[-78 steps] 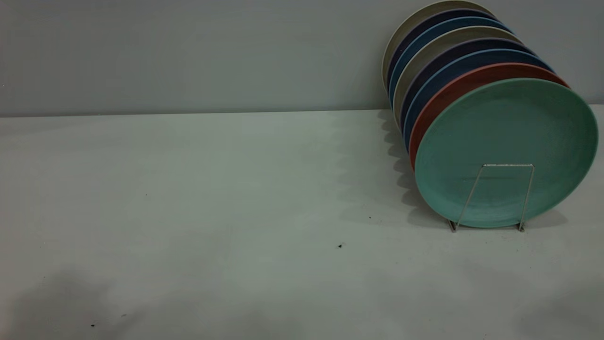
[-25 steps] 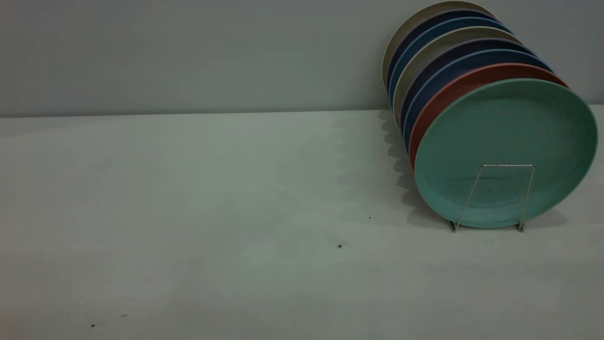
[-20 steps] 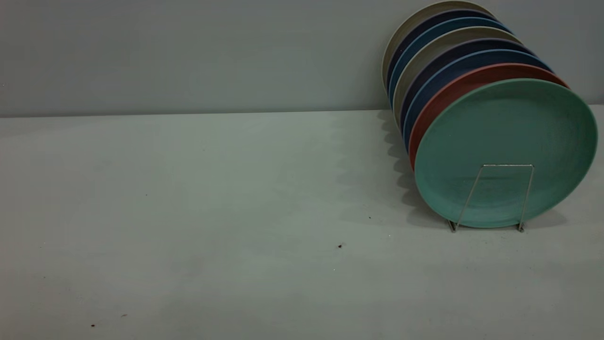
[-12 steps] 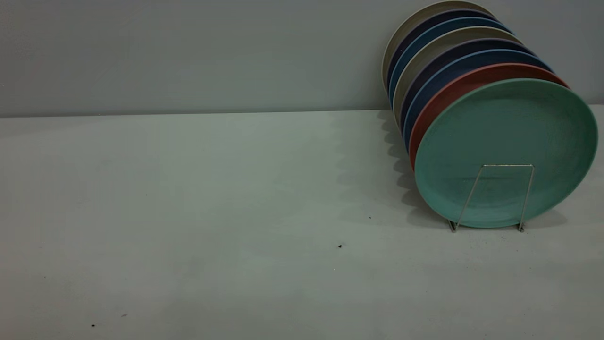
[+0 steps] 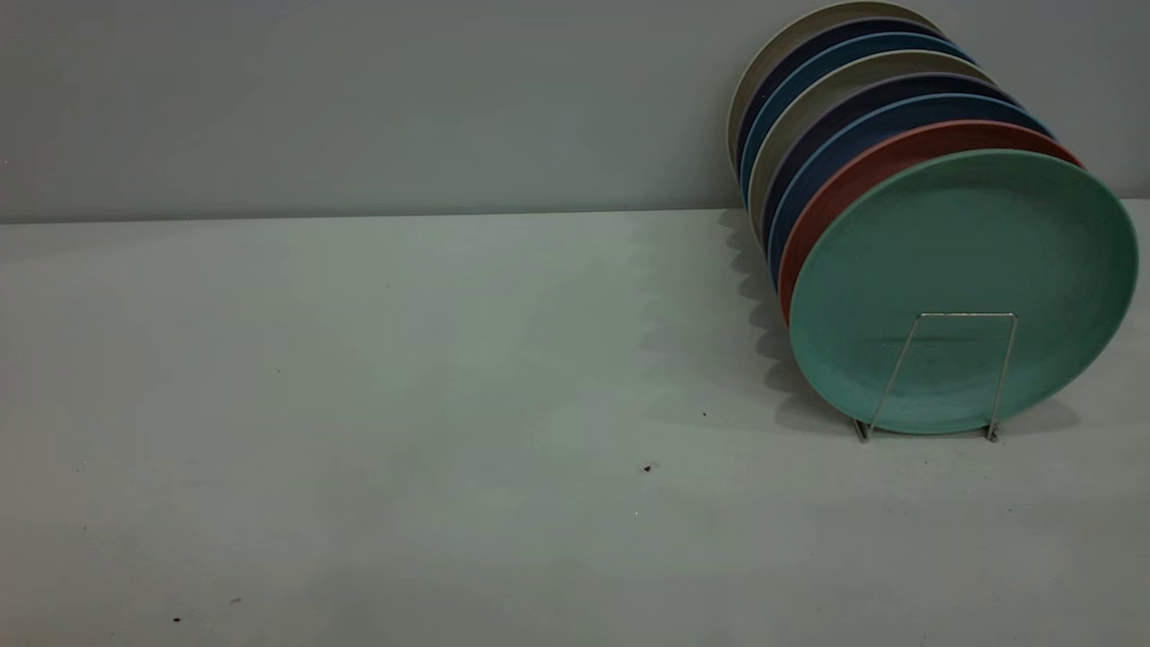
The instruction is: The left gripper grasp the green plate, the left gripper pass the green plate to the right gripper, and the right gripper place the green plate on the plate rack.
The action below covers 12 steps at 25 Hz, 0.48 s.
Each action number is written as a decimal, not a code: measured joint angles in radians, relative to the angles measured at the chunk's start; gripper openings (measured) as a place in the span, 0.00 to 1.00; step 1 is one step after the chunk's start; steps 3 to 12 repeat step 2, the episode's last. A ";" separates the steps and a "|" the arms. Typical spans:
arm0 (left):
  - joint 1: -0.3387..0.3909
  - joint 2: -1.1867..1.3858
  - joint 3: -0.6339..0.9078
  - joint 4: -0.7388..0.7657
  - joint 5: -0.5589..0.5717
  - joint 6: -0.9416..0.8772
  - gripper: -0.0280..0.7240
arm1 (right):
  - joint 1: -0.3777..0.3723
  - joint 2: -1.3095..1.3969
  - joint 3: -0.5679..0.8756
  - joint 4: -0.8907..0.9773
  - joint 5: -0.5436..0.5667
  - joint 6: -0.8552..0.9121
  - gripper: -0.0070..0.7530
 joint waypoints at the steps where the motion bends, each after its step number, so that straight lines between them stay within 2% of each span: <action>1: 0.000 0.000 0.000 0.000 0.000 0.000 0.79 | 0.000 0.000 0.000 0.000 0.000 0.000 0.56; 12: 0.000 0.000 0.000 0.000 0.000 0.000 0.79 | 0.000 0.000 0.000 0.000 0.000 0.000 0.56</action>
